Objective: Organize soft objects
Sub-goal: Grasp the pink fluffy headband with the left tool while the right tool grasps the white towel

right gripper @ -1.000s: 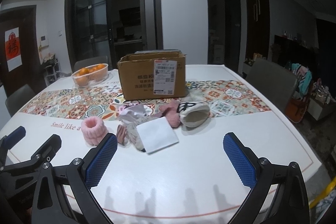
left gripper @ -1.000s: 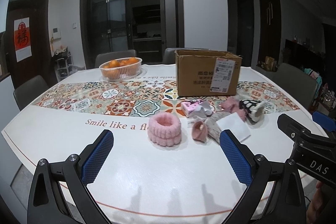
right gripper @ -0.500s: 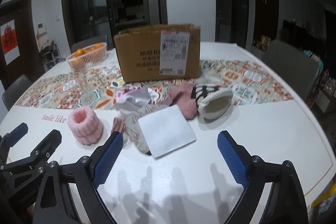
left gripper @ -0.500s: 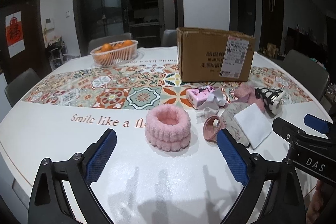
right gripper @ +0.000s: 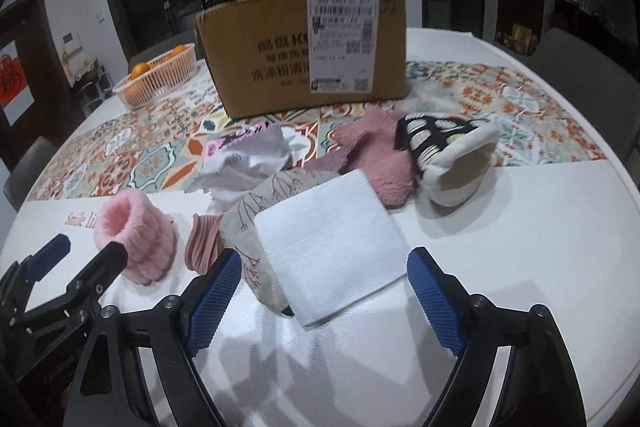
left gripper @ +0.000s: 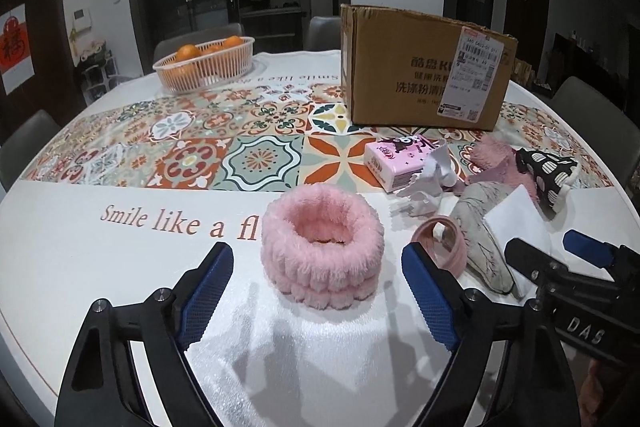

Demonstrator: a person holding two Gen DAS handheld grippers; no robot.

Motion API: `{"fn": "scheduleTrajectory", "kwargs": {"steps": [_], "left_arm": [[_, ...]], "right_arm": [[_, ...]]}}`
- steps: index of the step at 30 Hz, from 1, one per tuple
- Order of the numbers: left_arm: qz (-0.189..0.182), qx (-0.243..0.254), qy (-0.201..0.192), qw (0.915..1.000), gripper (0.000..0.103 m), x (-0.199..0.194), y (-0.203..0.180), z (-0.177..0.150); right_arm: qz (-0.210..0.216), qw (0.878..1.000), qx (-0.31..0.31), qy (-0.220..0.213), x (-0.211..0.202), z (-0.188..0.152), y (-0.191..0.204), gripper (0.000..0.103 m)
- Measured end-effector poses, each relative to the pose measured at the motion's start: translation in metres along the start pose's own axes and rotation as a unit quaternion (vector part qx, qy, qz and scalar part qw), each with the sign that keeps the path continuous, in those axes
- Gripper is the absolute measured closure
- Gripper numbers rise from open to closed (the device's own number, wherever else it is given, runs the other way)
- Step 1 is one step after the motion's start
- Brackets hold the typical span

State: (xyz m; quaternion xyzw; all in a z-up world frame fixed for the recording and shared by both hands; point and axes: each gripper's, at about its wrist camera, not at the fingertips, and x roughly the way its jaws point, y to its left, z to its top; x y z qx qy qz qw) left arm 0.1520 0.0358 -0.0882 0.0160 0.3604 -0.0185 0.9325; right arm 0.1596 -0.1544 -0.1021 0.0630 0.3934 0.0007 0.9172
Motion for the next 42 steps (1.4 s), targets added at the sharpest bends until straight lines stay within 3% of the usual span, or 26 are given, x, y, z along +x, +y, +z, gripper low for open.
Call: {"fn": "scheduleTrajectory", "kwargs": {"steps": [10, 14, 22, 27, 32, 37, 42], "left_arm": [[-0.01, 0.006, 0.018, 0.9998, 0.022, 0.019, -0.007, 0.004], [-0.011, 0.005, 0.022, 0.9997, 0.029, 0.024, -0.009, 0.007], [-0.018, 0.008, 0.018, 0.9997, 0.05, 0.023, -0.013, 0.01], [-0.026, 0.008, 0.017, 0.9995, 0.066, 0.02, -0.014, 0.01], [-0.032, 0.007, 0.017, 0.9993, 0.072, 0.018, -0.017, 0.008], [-0.04, 0.007, 0.012, 0.9991, 0.079, 0.013, -0.019, 0.007], [-0.044, 0.003, 0.002, 0.999, 0.08, 0.005, -0.019, 0.008]], "right_arm": [[-0.01, 0.999, -0.004, 0.034, 0.022, -0.001, -0.003, 0.023], [-0.01, 0.999, -0.003, 0.038, 0.025, 0.0, -0.005, 0.026], [-0.001, 0.999, 0.003, 0.036, 0.024, 0.001, -0.009, 0.049], [-0.004, 1.0, -0.003, 0.023, 0.017, 0.001, -0.008, 0.055], [0.0, 1.0, 0.003, 0.015, 0.013, 0.004, -0.012, 0.068], [0.0, 1.0, 0.008, 0.011, 0.01, 0.004, -0.016, 0.089], [-0.001, 1.0, 0.002, -0.001, 0.002, 0.006, -0.016, 0.092]]}}
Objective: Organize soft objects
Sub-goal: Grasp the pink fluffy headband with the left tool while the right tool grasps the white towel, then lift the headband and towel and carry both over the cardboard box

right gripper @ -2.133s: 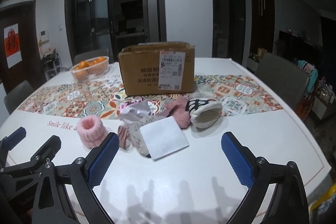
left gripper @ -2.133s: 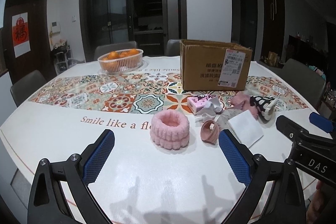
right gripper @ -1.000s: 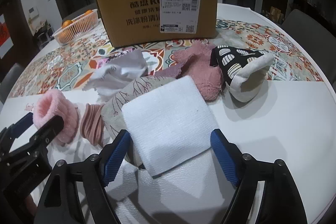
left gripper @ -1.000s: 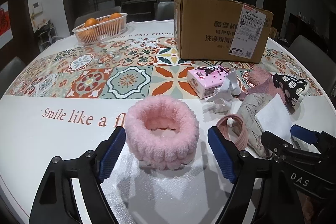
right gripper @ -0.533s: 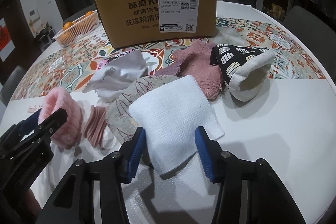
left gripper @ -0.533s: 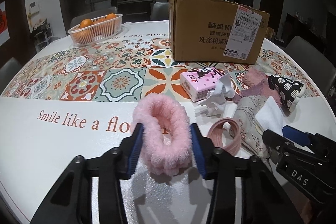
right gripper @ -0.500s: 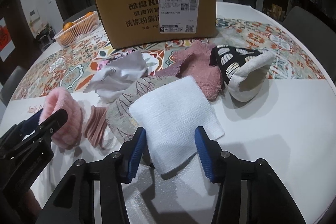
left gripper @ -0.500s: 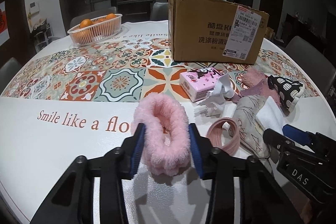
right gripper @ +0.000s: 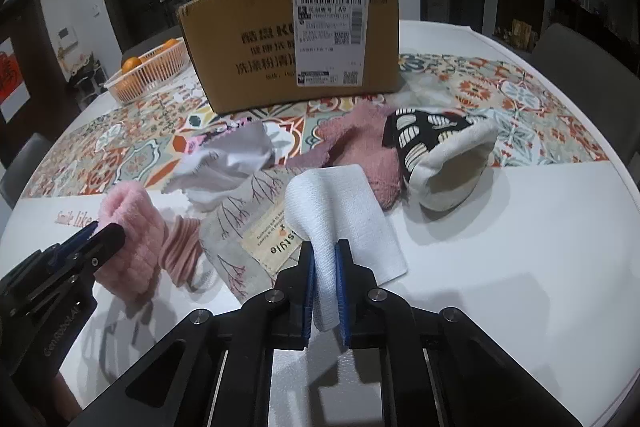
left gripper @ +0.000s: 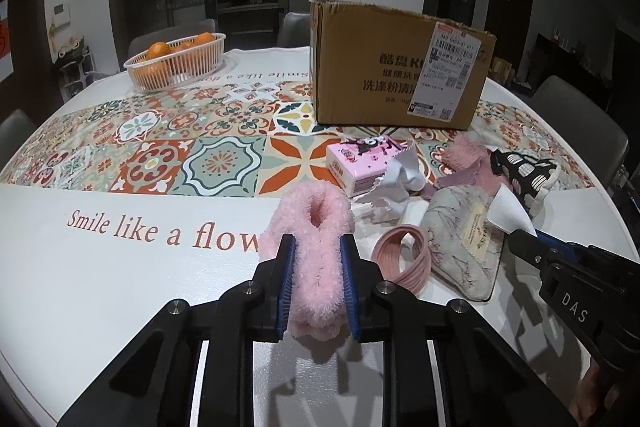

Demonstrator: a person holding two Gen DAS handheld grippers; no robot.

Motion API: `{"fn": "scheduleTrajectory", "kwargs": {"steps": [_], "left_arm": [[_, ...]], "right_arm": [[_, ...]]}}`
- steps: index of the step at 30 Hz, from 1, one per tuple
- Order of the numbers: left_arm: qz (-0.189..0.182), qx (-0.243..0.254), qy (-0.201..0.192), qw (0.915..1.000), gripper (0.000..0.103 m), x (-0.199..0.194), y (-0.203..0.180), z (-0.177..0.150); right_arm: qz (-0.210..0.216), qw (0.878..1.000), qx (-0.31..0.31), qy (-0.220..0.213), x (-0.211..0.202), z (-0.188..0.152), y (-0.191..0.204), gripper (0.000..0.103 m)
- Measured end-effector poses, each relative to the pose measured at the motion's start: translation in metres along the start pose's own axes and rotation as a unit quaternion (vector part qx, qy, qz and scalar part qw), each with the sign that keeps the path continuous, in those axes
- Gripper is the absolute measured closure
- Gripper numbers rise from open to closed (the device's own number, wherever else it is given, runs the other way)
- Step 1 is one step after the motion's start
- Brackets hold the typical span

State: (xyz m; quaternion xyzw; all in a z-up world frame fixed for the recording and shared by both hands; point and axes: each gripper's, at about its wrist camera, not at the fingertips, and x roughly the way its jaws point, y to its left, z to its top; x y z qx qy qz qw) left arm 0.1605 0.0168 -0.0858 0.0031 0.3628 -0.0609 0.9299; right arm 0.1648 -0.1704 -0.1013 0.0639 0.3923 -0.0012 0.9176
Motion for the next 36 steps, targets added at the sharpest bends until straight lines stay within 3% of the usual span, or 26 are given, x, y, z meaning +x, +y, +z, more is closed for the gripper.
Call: {"fn": "scheduleTrajectory", "kwargs": {"steps": [14, 36], "left_arm": [[-0.037, -0.005, -0.024, 0.999, 0.08, -0.039, -0.009, 0.02], [-0.077, 0.029, -0.137, 0.9872, 0.08, -0.089, -0.032, 0.103]], "right_arm": [[0.017, 0.999, 0.003, -0.047, -0.042, 0.013, 0.002, 0.092], [0.052, 0.988, 0.006, -0.144, -0.093, 0.077, 0.001, 0.092]]}}
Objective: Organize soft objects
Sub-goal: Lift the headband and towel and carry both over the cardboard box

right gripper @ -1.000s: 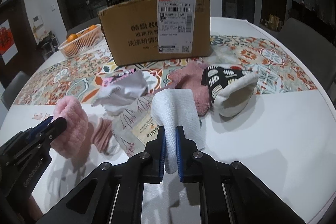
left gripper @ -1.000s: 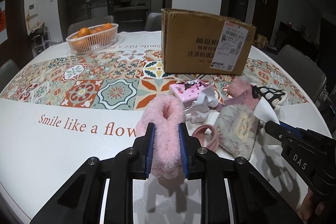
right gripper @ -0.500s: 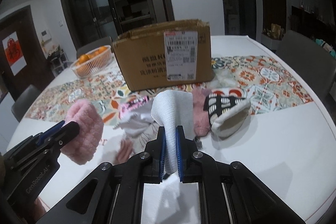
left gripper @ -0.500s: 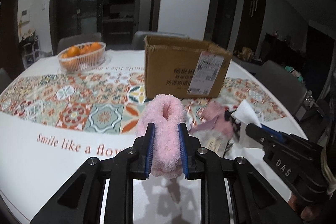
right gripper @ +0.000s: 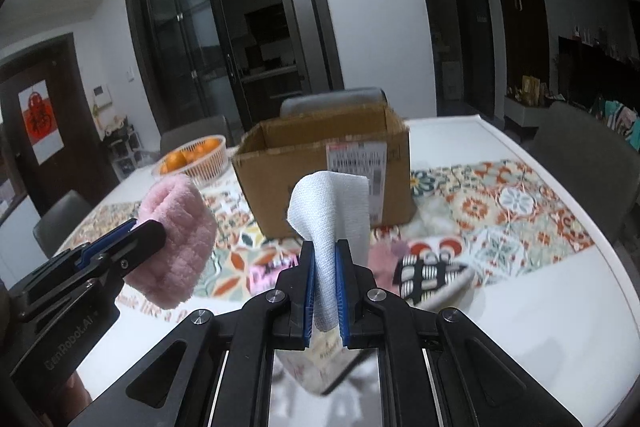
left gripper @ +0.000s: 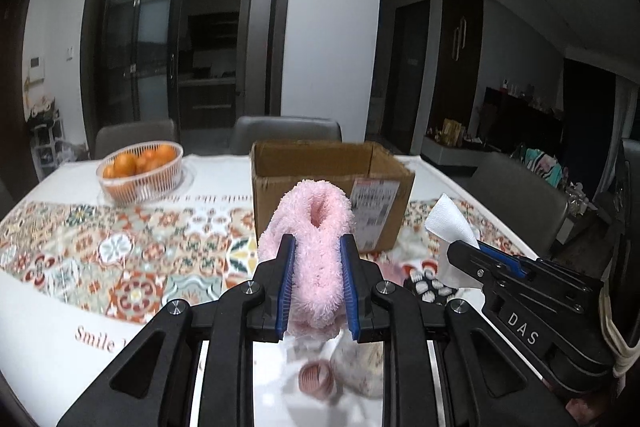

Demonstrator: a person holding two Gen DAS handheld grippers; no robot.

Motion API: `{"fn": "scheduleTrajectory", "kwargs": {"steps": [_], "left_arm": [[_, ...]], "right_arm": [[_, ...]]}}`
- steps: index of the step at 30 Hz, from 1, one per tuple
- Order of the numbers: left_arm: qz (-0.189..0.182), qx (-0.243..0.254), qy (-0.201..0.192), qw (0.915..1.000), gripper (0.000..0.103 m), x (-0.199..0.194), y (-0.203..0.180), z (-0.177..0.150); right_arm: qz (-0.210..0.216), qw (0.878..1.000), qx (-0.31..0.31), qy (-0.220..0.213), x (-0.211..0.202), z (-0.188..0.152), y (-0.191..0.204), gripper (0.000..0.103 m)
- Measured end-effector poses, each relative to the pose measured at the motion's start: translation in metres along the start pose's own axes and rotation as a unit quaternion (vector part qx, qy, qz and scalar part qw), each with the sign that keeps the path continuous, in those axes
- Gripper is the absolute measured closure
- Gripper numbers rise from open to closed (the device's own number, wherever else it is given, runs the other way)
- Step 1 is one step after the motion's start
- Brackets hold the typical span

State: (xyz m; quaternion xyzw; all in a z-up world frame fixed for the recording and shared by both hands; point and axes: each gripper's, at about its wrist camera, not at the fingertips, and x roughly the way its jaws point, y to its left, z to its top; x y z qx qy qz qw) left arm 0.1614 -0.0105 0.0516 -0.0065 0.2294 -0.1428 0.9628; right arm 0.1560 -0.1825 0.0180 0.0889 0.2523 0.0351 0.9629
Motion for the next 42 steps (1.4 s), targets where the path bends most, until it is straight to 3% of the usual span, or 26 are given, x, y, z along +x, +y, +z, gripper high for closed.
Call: {"fn": "scheduleTrajectory", "kwargs": {"steps": [16, 30, 42], "left_arm": [[0.003, 0.013, -0.043, 0.999, 0.08, 0.038, 0.002, 0.063], [0.014, 0.009, -0.029, 0.9994, 0.08, 0.11, 0.012, 0.092], [0.027, 0.034, -0.007, 0.999, 0.08, 0.173, 0.005, 0.1]], "right_arm": [[0.019, 0.999, -0.022, -0.044, 0.026, 0.073, -0.004, 0.092], [0.031, 0.998, -0.026, -0.041, 0.086, 0.116, -0.013, 0.092], [0.025, 0.999, -0.043, -0.013, 0.144, 0.137, -0.02, 0.092]]}}
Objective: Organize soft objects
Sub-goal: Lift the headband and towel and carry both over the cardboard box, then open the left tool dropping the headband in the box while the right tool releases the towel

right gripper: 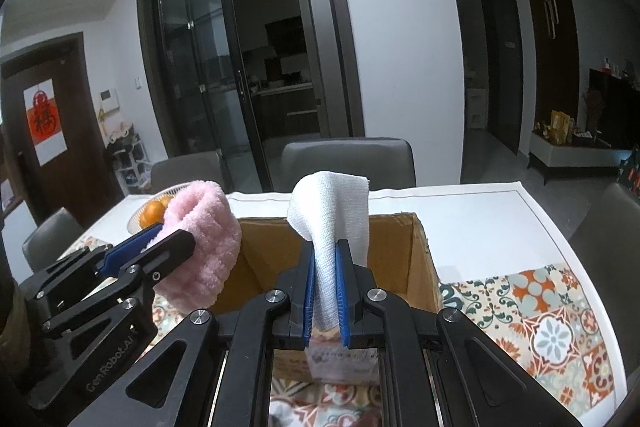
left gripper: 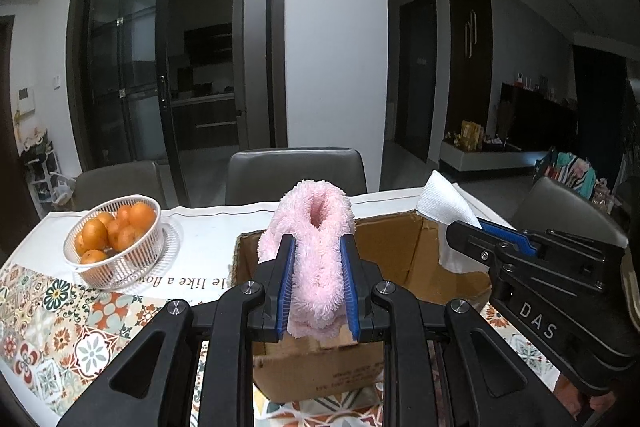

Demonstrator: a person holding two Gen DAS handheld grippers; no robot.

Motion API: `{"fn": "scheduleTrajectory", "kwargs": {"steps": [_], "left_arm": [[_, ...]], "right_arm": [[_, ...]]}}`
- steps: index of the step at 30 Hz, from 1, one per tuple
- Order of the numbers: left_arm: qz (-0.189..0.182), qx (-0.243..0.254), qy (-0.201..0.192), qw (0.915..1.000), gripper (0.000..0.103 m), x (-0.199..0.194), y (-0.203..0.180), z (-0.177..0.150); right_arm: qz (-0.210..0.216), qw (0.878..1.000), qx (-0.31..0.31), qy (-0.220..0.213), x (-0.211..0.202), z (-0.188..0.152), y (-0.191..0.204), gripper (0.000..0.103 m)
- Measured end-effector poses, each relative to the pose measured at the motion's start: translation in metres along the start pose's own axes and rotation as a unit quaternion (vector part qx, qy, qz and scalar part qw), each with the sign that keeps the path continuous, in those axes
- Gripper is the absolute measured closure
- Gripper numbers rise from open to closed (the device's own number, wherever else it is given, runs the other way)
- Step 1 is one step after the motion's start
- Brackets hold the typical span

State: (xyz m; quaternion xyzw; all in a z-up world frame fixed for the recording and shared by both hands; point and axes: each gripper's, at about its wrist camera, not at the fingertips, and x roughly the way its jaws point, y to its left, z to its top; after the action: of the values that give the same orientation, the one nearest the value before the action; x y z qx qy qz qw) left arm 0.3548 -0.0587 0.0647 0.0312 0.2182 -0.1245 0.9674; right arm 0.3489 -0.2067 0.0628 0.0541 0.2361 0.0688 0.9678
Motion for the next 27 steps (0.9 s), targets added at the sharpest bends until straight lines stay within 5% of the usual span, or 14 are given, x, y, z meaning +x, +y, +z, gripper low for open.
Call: {"fn": "scheduleTrajectory", "kwargs": {"steps": [13, 15, 19, 24, 27], "left_arm": [[0.0, 0.011, 0.059, 0.9982, 0.076, 0.052, -0.009, -0.008], [0.004, 0.013, 0.063, 0.9979, 0.068, 0.055, -0.012, -0.009], [0.01, 0.013, 0.059, 0.9981, 0.065, 0.052, -0.009, -0.008], [0.015, 0.011, 0.047, 0.9987, 0.05, 0.038, -0.008, -0.005], [0.023, 0.014, 0.038, 0.9989, 0.045, 0.03, -0.008, -0.003]], "right_arm": [[-0.005, 0.998, 0.008, 0.06, 0.05, -0.005, -0.021, 0.092], [-0.006, 0.998, 0.006, 0.065, 0.054, -0.005, -0.022, 0.09], [-0.01, 0.998, 0.01, 0.067, 0.054, -0.005, -0.023, 0.068], [-0.025, 0.998, 0.005, 0.061, 0.047, -0.005, -0.023, 0.066], [-0.021, 0.998, 0.008, 0.058, 0.043, -0.006, -0.024, 0.053]]}}
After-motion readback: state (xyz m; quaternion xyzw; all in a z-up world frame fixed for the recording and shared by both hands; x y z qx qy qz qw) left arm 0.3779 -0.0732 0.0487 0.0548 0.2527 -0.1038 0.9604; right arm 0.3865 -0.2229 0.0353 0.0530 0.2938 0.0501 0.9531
